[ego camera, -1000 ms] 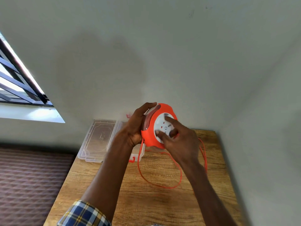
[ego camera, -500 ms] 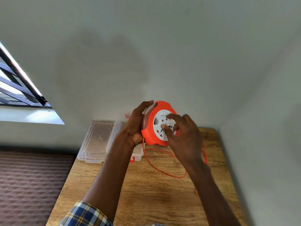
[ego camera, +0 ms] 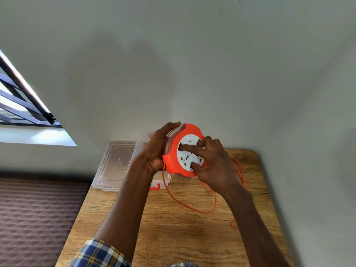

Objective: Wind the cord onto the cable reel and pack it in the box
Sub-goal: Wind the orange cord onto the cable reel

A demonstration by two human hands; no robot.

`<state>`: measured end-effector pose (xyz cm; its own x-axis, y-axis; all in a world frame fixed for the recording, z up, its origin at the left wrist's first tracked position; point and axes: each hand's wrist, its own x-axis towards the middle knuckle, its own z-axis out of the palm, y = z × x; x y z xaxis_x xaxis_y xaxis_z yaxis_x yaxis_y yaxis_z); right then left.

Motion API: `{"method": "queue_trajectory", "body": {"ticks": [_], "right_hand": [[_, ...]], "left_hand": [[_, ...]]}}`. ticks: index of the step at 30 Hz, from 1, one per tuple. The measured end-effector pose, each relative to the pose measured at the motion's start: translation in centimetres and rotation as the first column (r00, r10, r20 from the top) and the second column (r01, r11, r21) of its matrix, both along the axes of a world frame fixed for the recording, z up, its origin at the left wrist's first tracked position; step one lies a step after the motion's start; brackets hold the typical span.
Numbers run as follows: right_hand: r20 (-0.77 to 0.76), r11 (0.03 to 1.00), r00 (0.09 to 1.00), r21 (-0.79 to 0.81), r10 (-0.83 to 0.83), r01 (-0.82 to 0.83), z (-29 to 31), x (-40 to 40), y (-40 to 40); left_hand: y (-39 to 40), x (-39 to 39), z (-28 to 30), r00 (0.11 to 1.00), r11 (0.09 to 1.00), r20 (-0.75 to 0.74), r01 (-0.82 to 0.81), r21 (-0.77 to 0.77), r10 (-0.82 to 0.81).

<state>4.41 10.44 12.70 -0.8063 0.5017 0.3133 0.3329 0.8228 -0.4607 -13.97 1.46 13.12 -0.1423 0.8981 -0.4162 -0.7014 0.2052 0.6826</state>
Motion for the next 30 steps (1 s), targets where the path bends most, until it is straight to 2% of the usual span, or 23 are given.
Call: {"method": "queue_trajectory", "body": {"ticks": [4, 7, 9, 15, 18, 20, 24, 27, 30], "right_hand": [[-0.083, 0.983, 0.980, -0.034, -0.180, 0.178, 0.0, -0.3, -0.9], [-0.122, 0.885, 0.886, -0.210, -0.446, 0.416, -0.2, -1.7, -2.3], [-0.091, 0.847, 0.862, -0.264, -0.498, 0.462, -0.4, -2.3, -2.6], [-0.207, 0.917, 0.896, -0.167, -0.392, 0.362, 0.5, -1.3, -2.4], [-0.306, 0.967, 0.917, -0.050, -0.254, 0.251, 0.8, -0.6, -1.7], [-0.248, 0.991, 0.960, 0.010, -0.128, 0.134, 0.9, -0.2, -0.9], [-0.043, 0.997, 0.998, -0.060, 0.041, -0.043, 1.4, 0.0, -0.5], [0.058, 0.996, 0.995, -0.032, 0.083, -0.081, 1.6, 0.0, -0.3], [0.031, 1.000, 0.999, 0.002, 0.016, -0.016, 1.5, -0.3, -0.5]], "left_hand": [[0.2, 0.3, 0.4, 0.999, 0.998, 0.028, 0.039, 0.045, -0.040], [0.5, 0.8, 0.8, 0.998, 0.997, 0.022, 0.053, 0.050, -0.054], [0.7, 1.1, 1.0, 0.998, 0.997, 0.023, 0.059, 0.047, -0.061], [0.7, 1.1, 1.3, 0.996, 0.992, 0.071, 0.048, 0.120, -0.057], [0.4, 0.7, 1.1, 0.996, 0.990, 0.078, 0.020, 0.138, -0.031], [0.2, 0.2, 0.9, 0.997, 0.991, 0.071, 0.017, 0.135, -0.027], [-0.3, -0.8, 0.5, 0.998, 0.991, 0.040, 0.049, 0.125, -0.054], [-0.6, -1.0, 0.3, 0.997, 0.991, 0.037, 0.062, 0.118, -0.067], [-0.5, -0.9, 0.0, 0.999, 0.996, 0.029, 0.039, 0.082, -0.042]]}}
